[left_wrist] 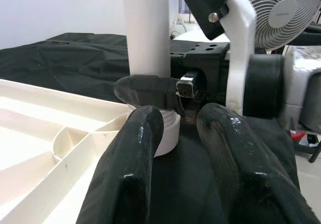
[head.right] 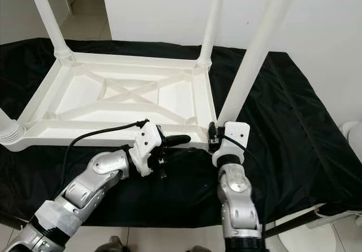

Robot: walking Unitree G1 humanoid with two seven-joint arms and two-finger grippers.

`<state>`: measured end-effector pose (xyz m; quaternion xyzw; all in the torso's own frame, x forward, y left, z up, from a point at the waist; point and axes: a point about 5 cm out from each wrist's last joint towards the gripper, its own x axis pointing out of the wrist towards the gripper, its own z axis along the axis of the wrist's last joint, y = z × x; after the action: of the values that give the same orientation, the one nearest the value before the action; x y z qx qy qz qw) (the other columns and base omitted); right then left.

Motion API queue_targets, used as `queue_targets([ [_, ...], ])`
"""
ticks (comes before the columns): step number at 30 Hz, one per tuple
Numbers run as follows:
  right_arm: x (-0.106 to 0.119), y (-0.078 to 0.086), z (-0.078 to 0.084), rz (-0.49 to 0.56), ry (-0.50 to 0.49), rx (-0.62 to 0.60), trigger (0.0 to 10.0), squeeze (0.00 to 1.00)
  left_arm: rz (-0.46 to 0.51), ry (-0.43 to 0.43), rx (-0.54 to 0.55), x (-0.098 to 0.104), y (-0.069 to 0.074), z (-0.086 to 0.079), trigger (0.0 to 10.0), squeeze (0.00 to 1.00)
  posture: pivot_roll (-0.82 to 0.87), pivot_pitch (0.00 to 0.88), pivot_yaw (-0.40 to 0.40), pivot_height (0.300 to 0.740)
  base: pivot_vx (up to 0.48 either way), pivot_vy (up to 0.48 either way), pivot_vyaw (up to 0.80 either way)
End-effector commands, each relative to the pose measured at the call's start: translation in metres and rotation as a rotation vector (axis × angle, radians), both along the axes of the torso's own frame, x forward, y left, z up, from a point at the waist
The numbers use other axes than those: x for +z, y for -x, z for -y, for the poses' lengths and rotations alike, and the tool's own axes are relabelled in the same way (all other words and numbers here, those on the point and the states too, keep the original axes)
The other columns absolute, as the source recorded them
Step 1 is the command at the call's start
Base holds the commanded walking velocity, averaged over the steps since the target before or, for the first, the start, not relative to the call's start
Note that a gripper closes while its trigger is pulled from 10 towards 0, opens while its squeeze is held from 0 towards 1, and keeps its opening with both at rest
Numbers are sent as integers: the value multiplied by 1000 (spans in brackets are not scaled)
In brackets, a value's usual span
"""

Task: Building children table

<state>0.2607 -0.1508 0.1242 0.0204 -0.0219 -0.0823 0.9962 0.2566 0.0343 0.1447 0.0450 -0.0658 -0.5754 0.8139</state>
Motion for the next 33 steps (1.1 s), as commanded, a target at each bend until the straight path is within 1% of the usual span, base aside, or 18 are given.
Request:
queue_targets([
  [1, -7, 6, 5, -43, 18, -112, 10000, 0, 0, -20, -69, -2, 3, -1, 10000, 0, 24, 0, -50, 740, 0, 0, 0],
  [4, -5, 7, 1, -36, 9, -105, 10000, 0, -5, -15, -65, -1, 3, -1, 10000, 0, 27, 0, -50, 740, 0, 0, 0],
  [5, -2, 7, 1, -12, -3, -93, 10000, 333, -5, -14, -67, -1, 3, -1, 10000, 0, 19, 0, -46, 740, 0, 0, 0],
  [6, -2, 7, 1, -12, -3, -93, 10000, 333, -5, -14, -67, -1, 3, -1, 10000, 0, 19, 0, -46, 740, 0, 0, 0],
  [7, 0, 7, -1, 11, -27, -33, 10000, 1000, -2, -17, -70, -1, 3, 0, 10000, 0, 20, 0, -47, 740, 0, 0, 0],
  [10, 3, 8, -1, 28, -27, -2, 10000, 1000, 1, -18, -73, -1, 3, 0, 10000, 0, 19, 0, -47, 740, 0, 0, 0],
  [11, 5, 9, 2, 43, -32, 49, 10000, 1000, 2, -19, -73, -1, 2, 0, 10000, 0, 16, 0, -45, 740, 0, 0, 0],
  [14, 7, 10, 4, 54, -23, 95, 10000, 1000, 3, -20, -73, -1, 1, -1, 10000, 0, 15, 0, -45, 740, 0, 0, 0],
  [15, 7, 11, 10, 53, -14, 158, 10000, 0, 3, -19, -72, -1, 1, -1, 10000, 0, 14, 0, -45, 740, 0, 0, 0],
  [16, 7, 11, 10, 53, -14, 158, 10000, 0, 3, -19, -72, -1, 1, -1, 10000, 0, 14, 0, -45, 740, 0, 0, 0],
  [17, 7, 11, 14, 51, -11, 203, 10000, 0, 3, -18, -71, -1, 0, -1, 10000, 0, 15, 0, -46, 740, 0, 0, 0],
  [19, 4, 12, 22, 38, 46, 358, 10000, 0, 6, -20, -73, -1, 0, -1, 10000, 0, 16, 0, -44, 740, 0, 0, 0],
  [20, 4, 12, 22, 38, 46, 358, 10000, 0, 6, -20, -73, -1, 0, -1, 10000, 0, 16, 0, -44, 740, 0, 0, 0],
  [24, 2, 12, 28, 15, 91, 458, 10000, 0, 7, -21, -74, 0, 0, -1, 10000, 0, 18, 0, -44, 740, 0, 0, 0],
  [25, 0, 8, 34, 0, 118, 527, 10000, 0, 7, -21, -75, 0, 0, 0, 10000, 0, 25, 0, -44, 740, 0, 0, 0],
  [29, -1, 2, 40, -11, 121, 570, 10000, 0, 8, -23, -76, 0, 0, -1, 10000, 0, 30, 0, -43, 740, 0, 0, 0],
  [31, 1, -7, 44, -17, 143, 624, 10000, 0, -2, -30, -82, -2, 1, -1, 10000, 0, 34, 0, -42, 740, 0, 0, 0],
  [33, 1, -7, 44, -17, 143, 624, 10000, 0, -2, -30, -82, -2, 1, -1, 10000, 0, 34, 0, -42, 740, 0, 0, 0],
])
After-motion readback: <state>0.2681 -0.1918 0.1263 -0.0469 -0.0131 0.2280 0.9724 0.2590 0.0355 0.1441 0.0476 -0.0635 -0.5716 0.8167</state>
